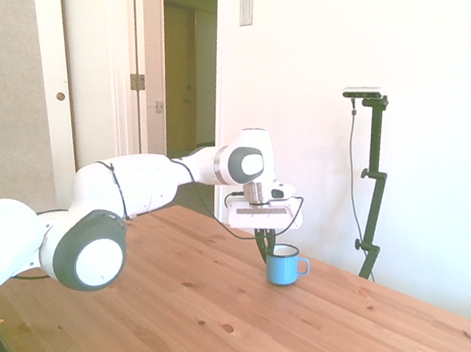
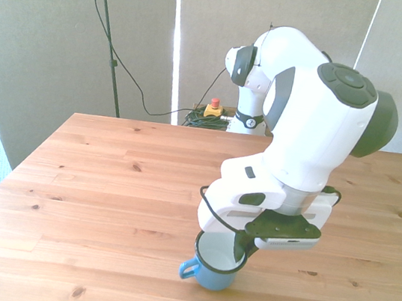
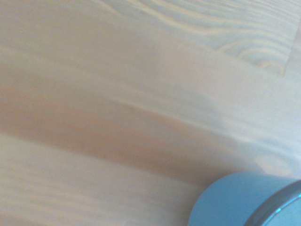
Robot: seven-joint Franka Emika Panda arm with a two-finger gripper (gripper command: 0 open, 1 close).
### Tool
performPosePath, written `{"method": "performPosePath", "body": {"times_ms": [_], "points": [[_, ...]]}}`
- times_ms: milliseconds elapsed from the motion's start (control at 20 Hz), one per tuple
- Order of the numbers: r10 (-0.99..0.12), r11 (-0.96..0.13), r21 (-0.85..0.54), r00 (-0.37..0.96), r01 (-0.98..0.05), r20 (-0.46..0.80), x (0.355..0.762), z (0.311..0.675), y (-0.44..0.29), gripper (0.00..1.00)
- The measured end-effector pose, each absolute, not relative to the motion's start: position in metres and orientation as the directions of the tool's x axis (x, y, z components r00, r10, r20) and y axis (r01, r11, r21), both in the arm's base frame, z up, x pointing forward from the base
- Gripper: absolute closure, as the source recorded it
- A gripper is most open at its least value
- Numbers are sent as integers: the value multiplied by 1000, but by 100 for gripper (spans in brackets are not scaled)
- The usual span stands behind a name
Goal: Flip the mug upright
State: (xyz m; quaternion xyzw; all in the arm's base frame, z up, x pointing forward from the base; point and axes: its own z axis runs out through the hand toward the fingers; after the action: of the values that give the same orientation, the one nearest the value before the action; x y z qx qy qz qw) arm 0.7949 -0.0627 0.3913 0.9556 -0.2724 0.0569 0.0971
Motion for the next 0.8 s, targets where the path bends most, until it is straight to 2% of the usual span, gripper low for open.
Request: {"method": "performPosePath", "body": {"times_ms": [250,800], "points": [[-479,-861,99,861,-499,173,803,380,-43,100],[-446,-888,30,877,-458,179,805,394,-37,100]]}}
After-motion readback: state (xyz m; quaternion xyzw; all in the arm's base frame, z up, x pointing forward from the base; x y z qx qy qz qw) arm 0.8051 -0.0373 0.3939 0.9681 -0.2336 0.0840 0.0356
